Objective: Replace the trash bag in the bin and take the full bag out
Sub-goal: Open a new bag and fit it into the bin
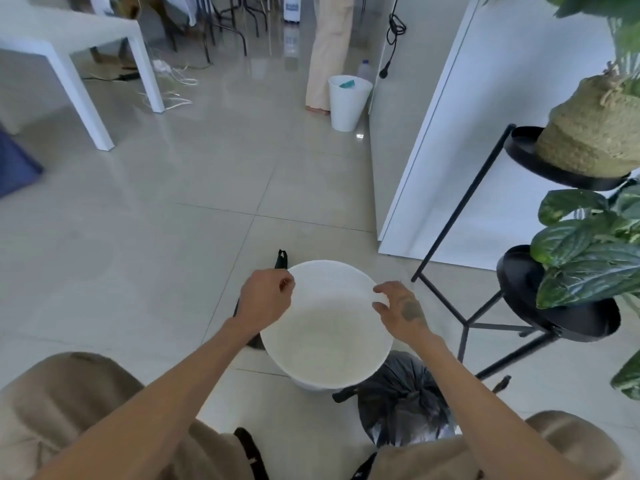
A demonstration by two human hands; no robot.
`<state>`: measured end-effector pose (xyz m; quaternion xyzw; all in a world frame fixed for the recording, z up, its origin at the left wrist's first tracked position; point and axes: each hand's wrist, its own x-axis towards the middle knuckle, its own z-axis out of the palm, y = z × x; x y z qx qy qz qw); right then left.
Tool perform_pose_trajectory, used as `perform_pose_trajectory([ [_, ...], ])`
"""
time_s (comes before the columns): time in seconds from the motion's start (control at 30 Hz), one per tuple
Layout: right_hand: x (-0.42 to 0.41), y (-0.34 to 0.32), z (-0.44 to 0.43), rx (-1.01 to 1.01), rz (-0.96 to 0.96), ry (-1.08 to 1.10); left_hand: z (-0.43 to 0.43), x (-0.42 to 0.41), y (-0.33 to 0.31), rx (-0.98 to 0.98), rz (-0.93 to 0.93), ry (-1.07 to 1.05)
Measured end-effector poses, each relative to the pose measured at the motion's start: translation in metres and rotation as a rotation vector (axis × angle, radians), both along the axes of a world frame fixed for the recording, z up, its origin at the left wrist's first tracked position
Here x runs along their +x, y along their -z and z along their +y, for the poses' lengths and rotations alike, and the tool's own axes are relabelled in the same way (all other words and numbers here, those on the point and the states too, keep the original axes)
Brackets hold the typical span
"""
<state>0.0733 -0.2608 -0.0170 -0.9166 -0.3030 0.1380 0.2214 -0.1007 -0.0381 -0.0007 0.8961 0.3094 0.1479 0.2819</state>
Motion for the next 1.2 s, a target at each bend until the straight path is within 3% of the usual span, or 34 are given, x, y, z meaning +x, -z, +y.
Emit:
perform_pose_trajectory([
  [0.2,0.013,0.028,0.027,0.074,-0.054,0.008,0.057,-0.009,0.046,-0.189,-0.092,-0.324],
  [0.5,0.030,0.055,0.045,0.150,-0.018,0.142,0.101,-0.016,0.177,-0.486,0.225,-0.414],
  [0.77,0.032,0.055,0.050,0.249,0.052,0.191,0.109,-0.003,0.247,-0.487,0.299,-0.379],
  [1.03,0.034,0.055,0.052,0.242,0.103,0.218,0.102,0.002,0.273,-0.245,0.497,-0.385],
  [1.2,0.032,0.054,0.052,0.265,0.160,0.227,0.098,-0.003,0.276,-0.406,0.386,-0.492],
])
